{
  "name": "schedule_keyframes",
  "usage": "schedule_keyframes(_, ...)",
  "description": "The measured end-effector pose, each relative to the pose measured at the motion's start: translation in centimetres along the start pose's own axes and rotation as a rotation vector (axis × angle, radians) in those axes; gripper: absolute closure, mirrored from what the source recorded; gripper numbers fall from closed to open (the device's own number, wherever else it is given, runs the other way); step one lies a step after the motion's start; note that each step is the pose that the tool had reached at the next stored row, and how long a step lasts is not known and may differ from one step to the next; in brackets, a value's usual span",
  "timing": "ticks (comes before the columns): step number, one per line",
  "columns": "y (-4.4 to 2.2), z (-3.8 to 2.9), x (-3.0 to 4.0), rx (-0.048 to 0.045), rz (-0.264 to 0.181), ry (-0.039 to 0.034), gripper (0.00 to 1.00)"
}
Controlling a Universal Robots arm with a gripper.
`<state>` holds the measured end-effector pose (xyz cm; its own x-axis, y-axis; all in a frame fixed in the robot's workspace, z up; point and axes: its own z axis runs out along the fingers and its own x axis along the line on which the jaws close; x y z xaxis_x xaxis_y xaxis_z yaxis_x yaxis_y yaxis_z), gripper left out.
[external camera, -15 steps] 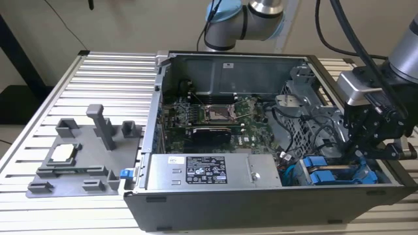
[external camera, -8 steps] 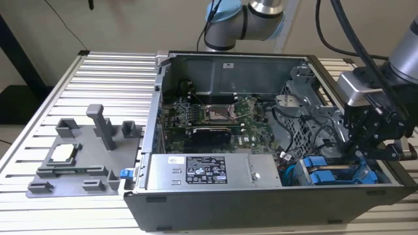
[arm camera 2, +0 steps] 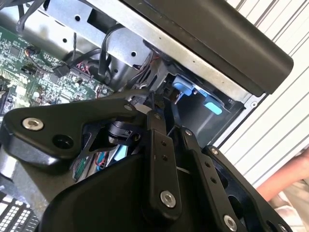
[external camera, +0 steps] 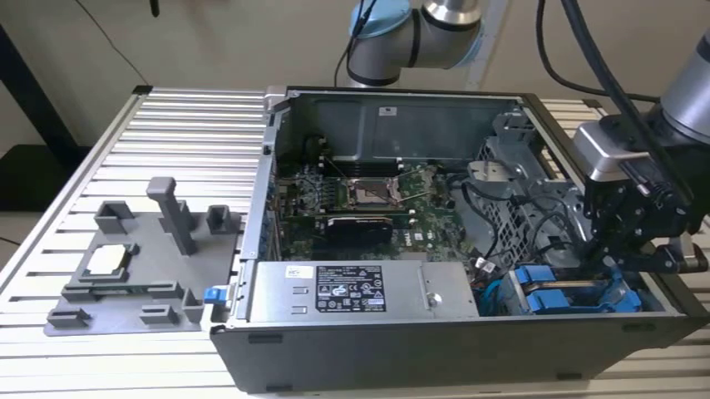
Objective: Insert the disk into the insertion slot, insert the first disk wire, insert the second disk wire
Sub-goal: 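Insert the first disk wire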
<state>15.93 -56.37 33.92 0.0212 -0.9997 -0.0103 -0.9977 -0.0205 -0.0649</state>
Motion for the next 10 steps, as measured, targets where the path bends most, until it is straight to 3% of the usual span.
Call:
schedule_keyframes(5,-0.01,-0.01,0.00,0.0012,0.001,-0.0131,0.81)
schedule_keyframes(10,0.00,0.17,0.26,0.0015,0.001,-0.0166,0.81)
